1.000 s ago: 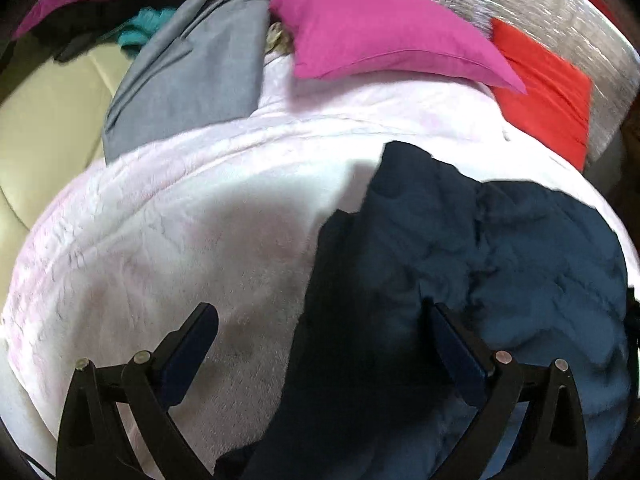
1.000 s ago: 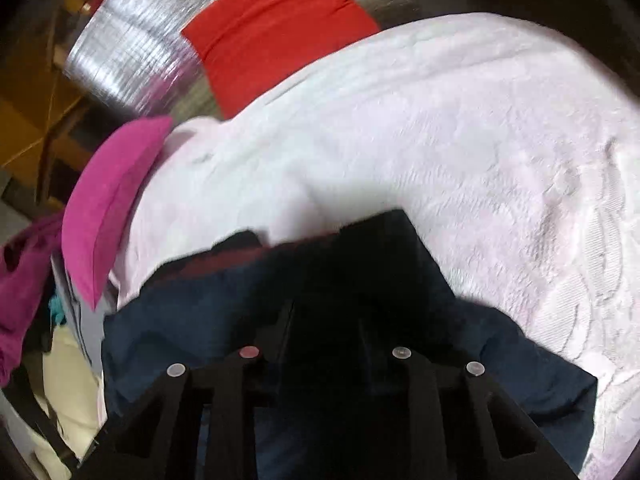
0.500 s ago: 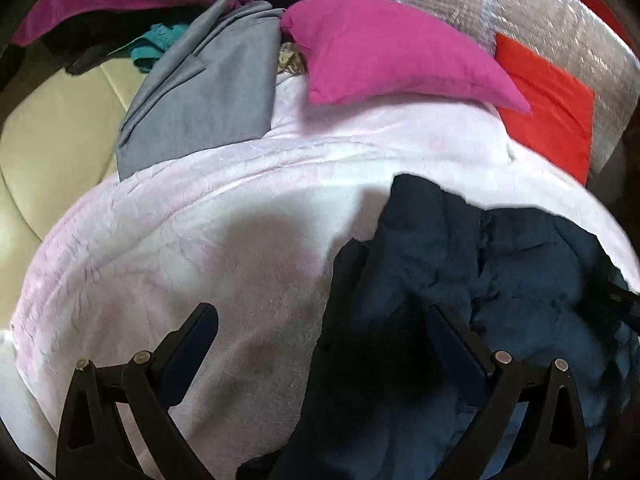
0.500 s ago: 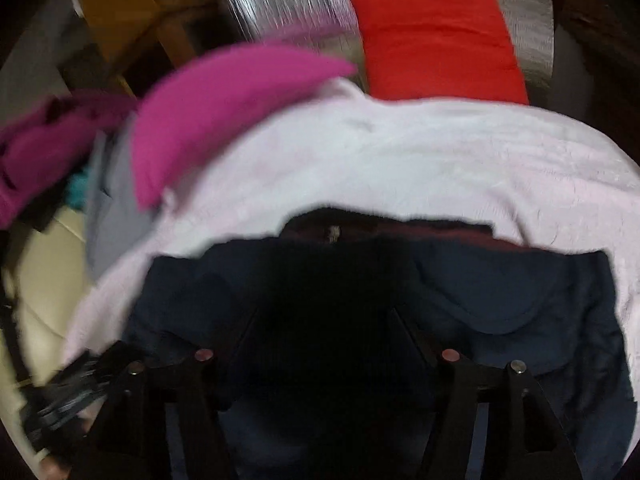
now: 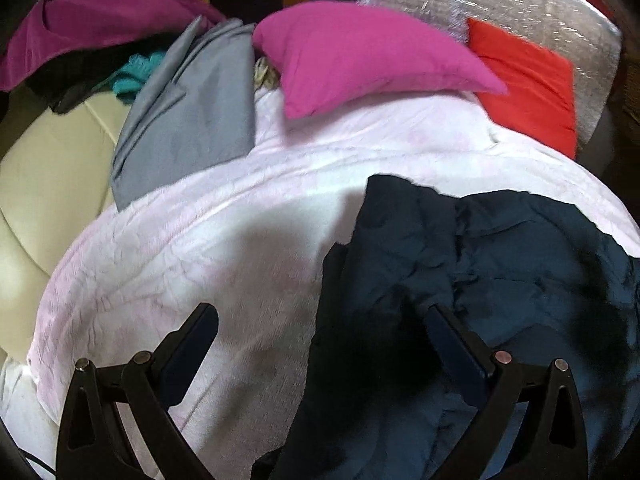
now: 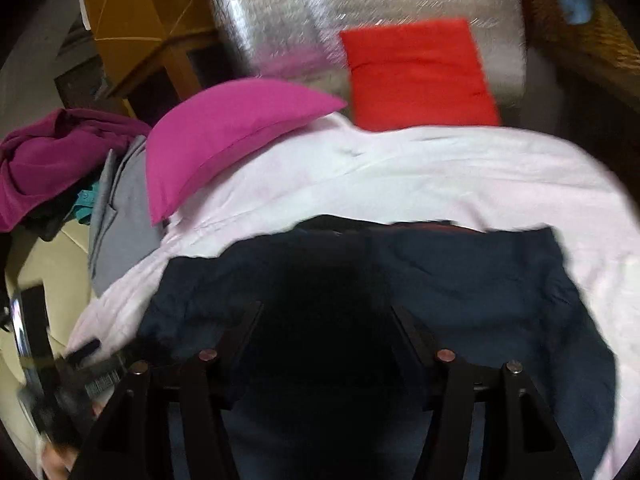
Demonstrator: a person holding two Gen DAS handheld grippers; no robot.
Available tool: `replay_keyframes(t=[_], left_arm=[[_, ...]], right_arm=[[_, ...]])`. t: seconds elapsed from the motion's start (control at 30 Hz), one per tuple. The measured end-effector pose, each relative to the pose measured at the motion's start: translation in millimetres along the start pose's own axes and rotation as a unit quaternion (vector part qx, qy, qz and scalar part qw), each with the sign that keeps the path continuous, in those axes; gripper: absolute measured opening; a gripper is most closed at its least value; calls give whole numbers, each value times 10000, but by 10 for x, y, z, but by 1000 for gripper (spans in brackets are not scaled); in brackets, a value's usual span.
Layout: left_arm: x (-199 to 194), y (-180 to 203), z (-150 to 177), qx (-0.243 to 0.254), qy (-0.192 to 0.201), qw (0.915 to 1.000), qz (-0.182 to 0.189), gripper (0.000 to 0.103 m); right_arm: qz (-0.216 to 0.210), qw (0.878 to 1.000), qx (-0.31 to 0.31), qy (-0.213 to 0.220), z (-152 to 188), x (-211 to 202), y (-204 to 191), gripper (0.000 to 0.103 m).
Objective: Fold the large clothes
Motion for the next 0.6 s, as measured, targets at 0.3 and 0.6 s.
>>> replay_keyframes(t=[0.3, 0.6], left_arm=[[-52, 130, 103, 480, -41, 9987, 189, 103], [17, 142, 198, 651, -297, 9974, 100, 103]], right_arm=[[960, 9941, 493, -115, 772, -507, 961, 61], [813, 9942, 592, -375, 899, -477, 1088, 60]])
Point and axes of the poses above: each gripper's, at about its wrist camera, not at the fingertips, and x roughly the way its jaws point, y to its right, z to its underside, the point moved 1 cm from there along x, roughly the way its jaws point, and after that the axes turned 1 degree about z, right-handed, at the moved point
